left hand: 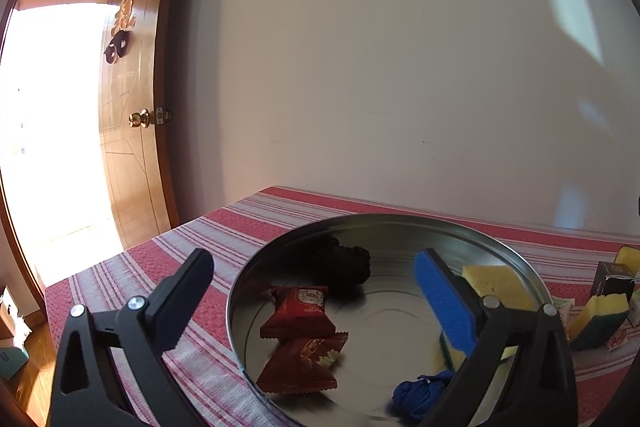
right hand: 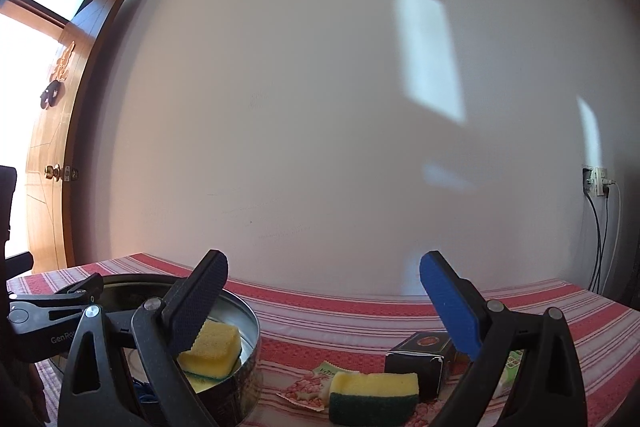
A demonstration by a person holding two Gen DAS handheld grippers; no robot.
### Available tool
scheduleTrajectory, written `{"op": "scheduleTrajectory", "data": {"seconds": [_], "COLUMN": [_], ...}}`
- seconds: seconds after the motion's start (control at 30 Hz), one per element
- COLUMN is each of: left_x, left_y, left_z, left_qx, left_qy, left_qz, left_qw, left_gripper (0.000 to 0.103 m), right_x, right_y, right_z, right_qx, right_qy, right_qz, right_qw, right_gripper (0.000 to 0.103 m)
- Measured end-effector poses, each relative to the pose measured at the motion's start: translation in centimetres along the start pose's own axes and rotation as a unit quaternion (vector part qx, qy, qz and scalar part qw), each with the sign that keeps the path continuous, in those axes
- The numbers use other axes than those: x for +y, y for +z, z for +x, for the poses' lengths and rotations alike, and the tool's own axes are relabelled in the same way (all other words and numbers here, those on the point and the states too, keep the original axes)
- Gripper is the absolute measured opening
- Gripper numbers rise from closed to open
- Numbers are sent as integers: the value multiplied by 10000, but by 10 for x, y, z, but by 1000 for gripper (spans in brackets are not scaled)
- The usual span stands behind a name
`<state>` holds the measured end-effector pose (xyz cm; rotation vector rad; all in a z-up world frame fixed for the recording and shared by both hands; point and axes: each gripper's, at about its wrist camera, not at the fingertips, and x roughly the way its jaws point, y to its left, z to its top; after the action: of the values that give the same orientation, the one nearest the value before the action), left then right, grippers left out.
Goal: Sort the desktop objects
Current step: 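Withdraw both tools from the tin toward the remaining objects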
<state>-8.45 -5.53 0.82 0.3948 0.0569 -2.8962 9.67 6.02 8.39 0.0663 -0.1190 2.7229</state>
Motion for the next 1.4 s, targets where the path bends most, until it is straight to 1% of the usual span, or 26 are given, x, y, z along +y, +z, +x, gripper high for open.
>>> {"op": "scheduleTrajectory", "data": {"seconds": [0.2, 0.3, 0.5, 0.7, 0.83, 0.93, 1.03, 1.1, 1.17, 1.23, 1.33, 1.4], "left_x": [-9, -15, -27, -47, -67, -87, -110, -128, -146, -167, -197, -211], "left_y": [-1, -2, -3, -5, -8, -11, -14, -18, -23, -28, -37, -43], "left_z": [-4, -7, -13, -24, -34, -44, -53, -59, -63, -65, -63, -59], "left_qx": [3, -20, -37, -86, -133, -193, -287, -317, -242, -93, 193, 372], "left_qy": [-151, -243, -459, -879, -1277, -1551, -1804, -2028, -2370, -2690, -2928, -3010], "left_qz": [57, 147, 234, 381, 588, 842, 1218, 1559, 1882, 2249, 2809, 3065], "left_qw": [9999, 9996, 9987, 9954, 9900, 9841, 9756, 9662, 9528, 9365, 9138, 9023], "left_gripper": [102, 102, 102, 102, 102, 102, 102, 102, 102, 102, 102, 102], "right_x": [-22, -34, -65, -89, -115, -136, -152, -160, -165, -168, -171, -172], "right_y": [-1, -2, -5, -6, -7, -7, -6, -7, -7, -7, -8, -9], "right_z": [-10, -11, -12, -15, -16, -17, -14, -14, -14, -14, -12, -11], "right_qx": [-93, 0, 55, 61, 89, 145, 221, 251, 291, 321, 377, 422], "right_qy": [-205, -343, -616, -910, -1194, -1430, -1570, -1642, -1687, -1715, -1734, -1752], "right_qz": [-18, -121, -67, -232, -221, -116, 38, 87, 96, 117, 149, 133], "right_qw": [9997, 9993, 9981, 9956, 9926, 9895, 9874, 9861, 9852, 9846, 9840, 9835], "right_gripper": [99, 99, 99, 99, 99, 99, 99, 99, 99, 99, 99, 99]}}
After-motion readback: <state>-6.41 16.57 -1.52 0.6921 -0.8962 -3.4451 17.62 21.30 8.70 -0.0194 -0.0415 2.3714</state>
